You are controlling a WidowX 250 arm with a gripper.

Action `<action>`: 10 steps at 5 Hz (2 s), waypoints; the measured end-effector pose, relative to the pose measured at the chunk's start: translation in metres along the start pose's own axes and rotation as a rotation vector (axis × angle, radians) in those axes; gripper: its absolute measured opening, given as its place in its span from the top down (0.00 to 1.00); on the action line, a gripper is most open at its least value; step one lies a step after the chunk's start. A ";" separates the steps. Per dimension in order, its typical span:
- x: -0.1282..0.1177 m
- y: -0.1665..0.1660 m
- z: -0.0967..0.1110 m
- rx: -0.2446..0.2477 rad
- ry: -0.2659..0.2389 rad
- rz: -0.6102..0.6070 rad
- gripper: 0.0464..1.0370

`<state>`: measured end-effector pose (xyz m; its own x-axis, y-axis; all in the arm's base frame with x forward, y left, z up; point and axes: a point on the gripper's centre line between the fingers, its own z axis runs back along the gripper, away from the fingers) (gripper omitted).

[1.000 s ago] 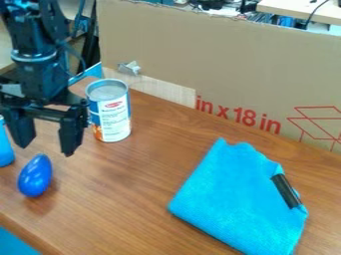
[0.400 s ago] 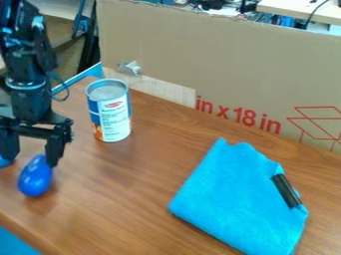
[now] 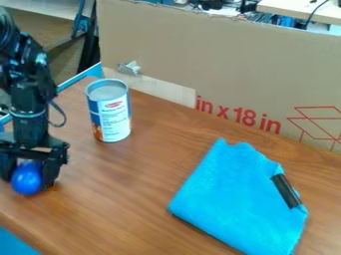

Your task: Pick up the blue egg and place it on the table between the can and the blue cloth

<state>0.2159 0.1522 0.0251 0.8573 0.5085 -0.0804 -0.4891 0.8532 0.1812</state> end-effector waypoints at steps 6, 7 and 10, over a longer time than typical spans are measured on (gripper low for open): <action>-0.004 -0.115 0.096 -0.198 -0.170 -0.312 0.22; 0.014 -0.138 0.081 -0.185 -0.152 -0.387 0.22; 0.023 -0.175 0.036 -0.179 -0.127 -0.470 0.22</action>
<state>0.3273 0.0108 0.0270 0.9983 0.0573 0.0090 -0.0571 0.9982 -0.0174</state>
